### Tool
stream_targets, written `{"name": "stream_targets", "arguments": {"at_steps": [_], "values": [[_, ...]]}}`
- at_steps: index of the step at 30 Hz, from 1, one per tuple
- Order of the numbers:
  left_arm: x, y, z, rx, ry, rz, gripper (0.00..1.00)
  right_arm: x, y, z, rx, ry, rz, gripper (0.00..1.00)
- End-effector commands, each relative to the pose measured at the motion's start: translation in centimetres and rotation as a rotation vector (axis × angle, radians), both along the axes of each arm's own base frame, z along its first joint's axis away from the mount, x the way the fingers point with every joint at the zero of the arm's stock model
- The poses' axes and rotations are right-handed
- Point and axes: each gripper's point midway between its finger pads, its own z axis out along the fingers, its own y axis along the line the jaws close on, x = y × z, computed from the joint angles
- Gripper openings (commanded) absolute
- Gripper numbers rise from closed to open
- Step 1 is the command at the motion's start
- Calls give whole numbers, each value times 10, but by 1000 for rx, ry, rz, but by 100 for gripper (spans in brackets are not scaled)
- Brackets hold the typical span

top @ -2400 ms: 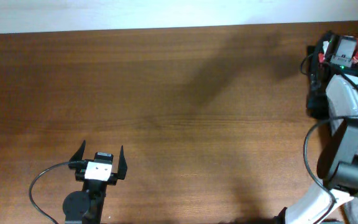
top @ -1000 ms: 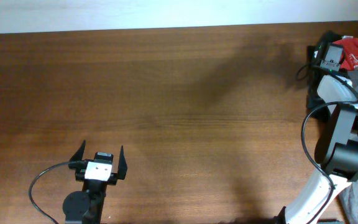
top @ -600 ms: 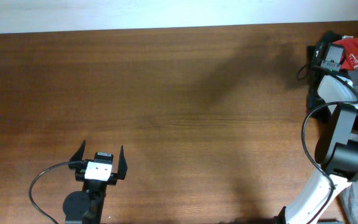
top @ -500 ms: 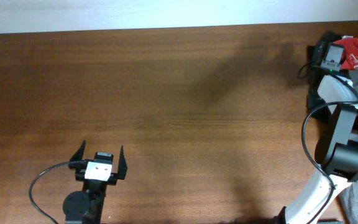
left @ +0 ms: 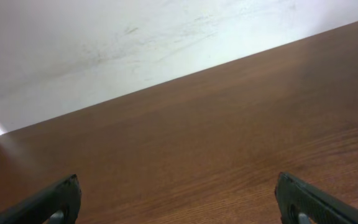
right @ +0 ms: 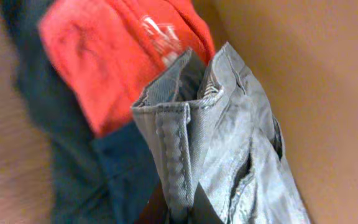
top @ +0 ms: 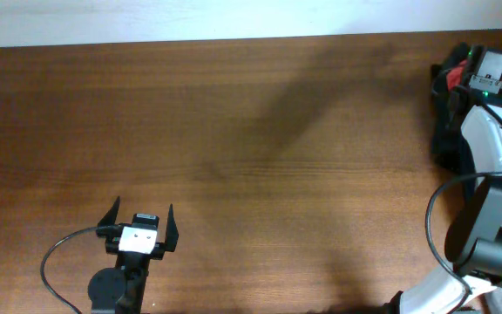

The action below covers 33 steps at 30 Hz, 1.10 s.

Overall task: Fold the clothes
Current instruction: 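Drag the grey shorts with the right gripper to the table center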

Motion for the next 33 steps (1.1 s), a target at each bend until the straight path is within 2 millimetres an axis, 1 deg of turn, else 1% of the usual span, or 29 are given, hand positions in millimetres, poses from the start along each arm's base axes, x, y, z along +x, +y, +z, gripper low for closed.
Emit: {"name": "stream_targets", "arguments": {"at_steps": [1, 3, 4, 5, 6, 7, 8, 9, 11, 12, 13, 14, 15, 16, 17, 18, 19, 20, 21, 22, 23, 24, 25, 27, 29, 31, 33], "values": [[0, 2, -1, 13, -3, 10, 99, 40, 77, 39, 93, -144, 217, 4], [0, 2, -1, 13, -3, 10, 99, 51, 112, 40, 98, -146, 290, 3], [0, 2, -1, 13, -3, 10, 99, 54, 124, 40, 99, -148, 313, 4], [0, 2, -1, 13, -3, 10, 99, 60, 148, 41, 102, -150, 361, 4], [0, 2, -1, 13, -3, 9, 99, 63, 165, 42, 104, -152, 395, 4], [0, 2, -1, 13, -3, 9, 99, 67, 186, 43, 106, -157, 437, 4], [0, 2, -1, 13, -3, 10, 99, 69, 204, 44, 110, -163, 468, 4], [0, 2, -1, 13, -3, 10, 99, 70, 227, 44, 121, -169, 505, 4], [0, 2, -1, 13, -3, 10, 99, 70, 266, 45, 149, -185, 559, 4], [0, 2, -1, 13, -3, 10, 99, 70, 280, 45, 161, -188, 581, 4], [0, 2, -1, 13, -3, 10, 100, 67, 309, 43, 193, -190, 636, 4], [0, 2, -1, 13, -3, 10, 99, 64, 335, 41, 232, -188, 689, 4], [0, 2, -1, 13, -3, 10, 99, 56, 372, 38, 308, -193, 745, 4], [0, 2, -1, 13, -3, 10, 99, 50, 399, 36, 378, -200, 776, 4], [0, 2, -1, 13, -3, 10, 99, 45, 418, 34, 429, -204, 795, 4], [0, 2, -1, 13, -3, 10, 99, 37, 443, 32, 498, -207, 823, 4], [0, 2, -1, 13, -3, 10, 99, 27, 474, 30, 580, -208, 851, 4], [0, 2, -1, 13, -3, 10, 99, 21, 491, 27, 618, -207, 866, 4], [0, 2, -1, 13, -3, 10, 99, 10, 519, 24, 675, -208, 886, 4], [0, 2, -1, 13, -3, 10, 99, 0, 545, 20, 717, -205, 914, 4], [0, 2, -1, 13, -3, 10, 99, -8, 565, 16, 737, -199, 946, 4], [0, 2, -1, 13, -3, 10, 99, -22, 592, 9, 748, -184, 999, 4], [0, 2, -1, 13, -3, 10, 99, -30, 604, 4, 751, -173, 1023, 4], [0, 2, -1, 13, -3, 10, 99, -57, 641, -11, 760, -135, 1097, 4], [0, 2, -1, 13, -3, 10, 99, -77, 665, -21, 750, -121, 1142, 4], [0, 2, -1, 13, -3, 10, 99, -84, 673, -22, 745, -119, 1157, 4], [0, 2, -1, 13, -3, 10, 99, -89, 677, -21, 782, -123, 1129, 4]]}}
